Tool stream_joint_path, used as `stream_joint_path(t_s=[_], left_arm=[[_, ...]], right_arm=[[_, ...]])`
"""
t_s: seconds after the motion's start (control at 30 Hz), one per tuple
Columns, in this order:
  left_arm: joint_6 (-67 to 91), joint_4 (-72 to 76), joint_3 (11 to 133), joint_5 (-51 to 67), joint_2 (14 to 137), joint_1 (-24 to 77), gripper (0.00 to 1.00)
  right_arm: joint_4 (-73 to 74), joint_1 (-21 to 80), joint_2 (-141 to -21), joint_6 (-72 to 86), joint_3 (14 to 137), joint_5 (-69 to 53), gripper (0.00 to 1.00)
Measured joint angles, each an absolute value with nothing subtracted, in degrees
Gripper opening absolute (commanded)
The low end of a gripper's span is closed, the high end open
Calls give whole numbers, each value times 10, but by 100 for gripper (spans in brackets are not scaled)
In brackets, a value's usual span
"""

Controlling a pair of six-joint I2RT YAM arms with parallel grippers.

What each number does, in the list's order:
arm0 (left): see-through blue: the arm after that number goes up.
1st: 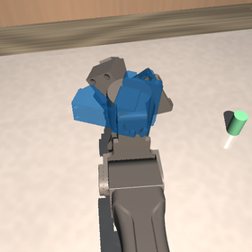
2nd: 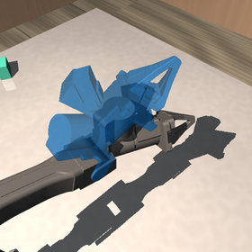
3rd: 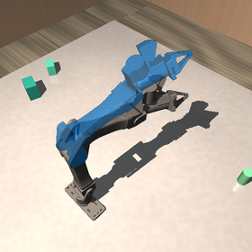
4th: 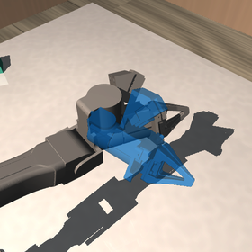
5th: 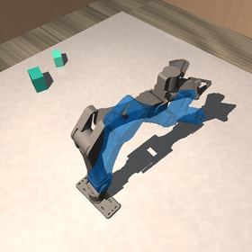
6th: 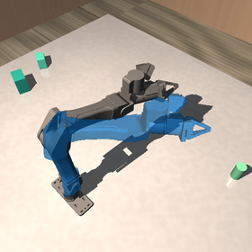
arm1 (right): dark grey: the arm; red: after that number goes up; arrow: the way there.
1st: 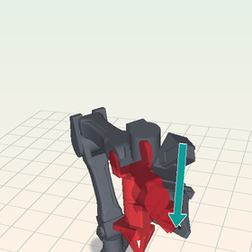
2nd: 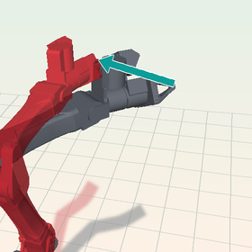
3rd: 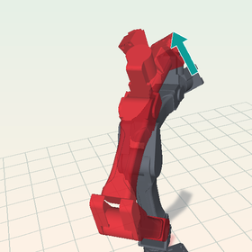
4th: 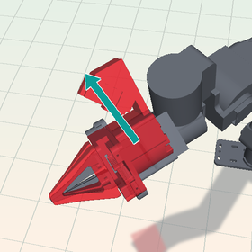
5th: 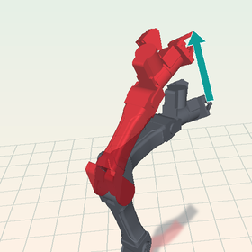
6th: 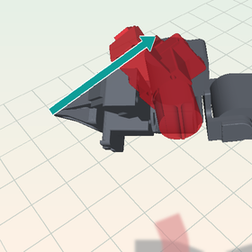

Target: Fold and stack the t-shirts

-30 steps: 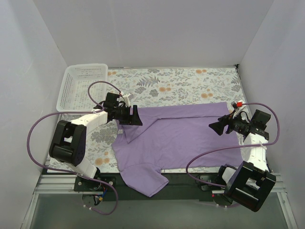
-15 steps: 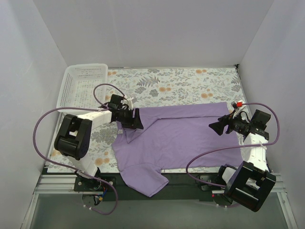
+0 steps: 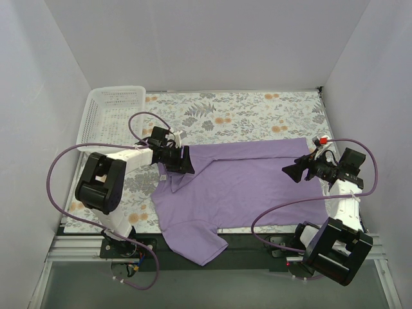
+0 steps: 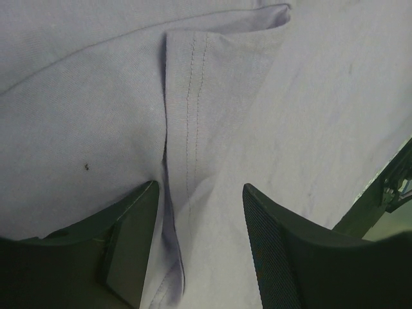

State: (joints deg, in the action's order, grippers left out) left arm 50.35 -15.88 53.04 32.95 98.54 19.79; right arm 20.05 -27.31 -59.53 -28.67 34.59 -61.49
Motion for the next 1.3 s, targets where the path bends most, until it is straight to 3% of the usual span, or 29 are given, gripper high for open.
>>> stream_joint_path(t_s=[0.33, 0.6, 1.3], left_arm=[[503, -158, 530, 309, 952, 202, 54], [503, -154, 530, 308, 950, 204, 47], [503, -163, 530, 294, 976, 205, 47]], right_arm=[[201, -273, -595, -287, 346, -615, 83], [201, -273, -595, -287, 346, -615, 83], [201, -273, -595, -287, 346, -615, 84]])
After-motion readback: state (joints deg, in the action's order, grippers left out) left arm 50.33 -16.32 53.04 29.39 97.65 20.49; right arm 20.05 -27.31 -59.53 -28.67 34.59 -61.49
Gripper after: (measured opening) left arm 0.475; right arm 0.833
